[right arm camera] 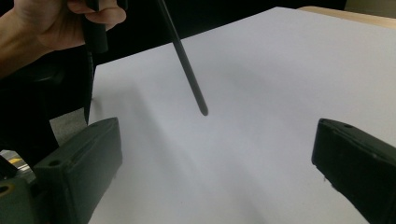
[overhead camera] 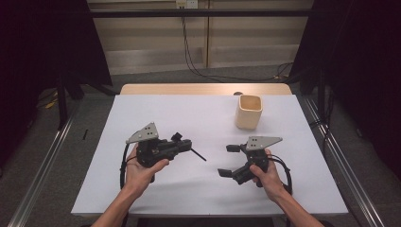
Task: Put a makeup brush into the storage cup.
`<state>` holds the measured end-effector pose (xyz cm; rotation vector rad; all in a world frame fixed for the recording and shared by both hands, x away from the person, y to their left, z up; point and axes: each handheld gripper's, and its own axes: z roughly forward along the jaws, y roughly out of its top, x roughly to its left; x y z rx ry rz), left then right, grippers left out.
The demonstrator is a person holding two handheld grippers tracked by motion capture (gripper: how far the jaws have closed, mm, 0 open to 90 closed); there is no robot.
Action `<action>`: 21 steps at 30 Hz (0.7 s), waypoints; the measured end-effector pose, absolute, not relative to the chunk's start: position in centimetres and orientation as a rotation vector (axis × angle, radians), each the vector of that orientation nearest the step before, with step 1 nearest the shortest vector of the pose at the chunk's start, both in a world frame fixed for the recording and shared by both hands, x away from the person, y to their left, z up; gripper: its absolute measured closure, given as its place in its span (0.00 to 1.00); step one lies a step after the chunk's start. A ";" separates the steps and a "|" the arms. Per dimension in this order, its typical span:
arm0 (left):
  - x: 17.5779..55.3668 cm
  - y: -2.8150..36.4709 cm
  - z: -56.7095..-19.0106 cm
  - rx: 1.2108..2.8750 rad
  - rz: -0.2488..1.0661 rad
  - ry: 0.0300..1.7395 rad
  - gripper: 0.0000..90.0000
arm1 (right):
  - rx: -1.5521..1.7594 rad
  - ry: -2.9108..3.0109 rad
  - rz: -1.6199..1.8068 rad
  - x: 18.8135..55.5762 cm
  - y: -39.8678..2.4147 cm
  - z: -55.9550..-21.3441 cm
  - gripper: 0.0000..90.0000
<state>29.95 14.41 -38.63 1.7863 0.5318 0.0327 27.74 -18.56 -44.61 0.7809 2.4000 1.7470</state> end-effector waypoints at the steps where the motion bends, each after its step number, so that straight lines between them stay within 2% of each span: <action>1: 30.0 14.5 -38.5 1.797 0.035 0.528 0.95 | 0.782 2.397 1.746 27.7 -18.6 -44.6 0.02; 9: 30.6 15.2 -37.1 1.868 0.026 0.525 0.95 | 0.794 2.374 1.733 27.4 -19.3 -44.6 0.01; 21: 30.7 13.7 -37.2 2.000 0.005 0.506 0.95 | 0.755 2.382 1.675 27.2 -18.6 -44.9 0.03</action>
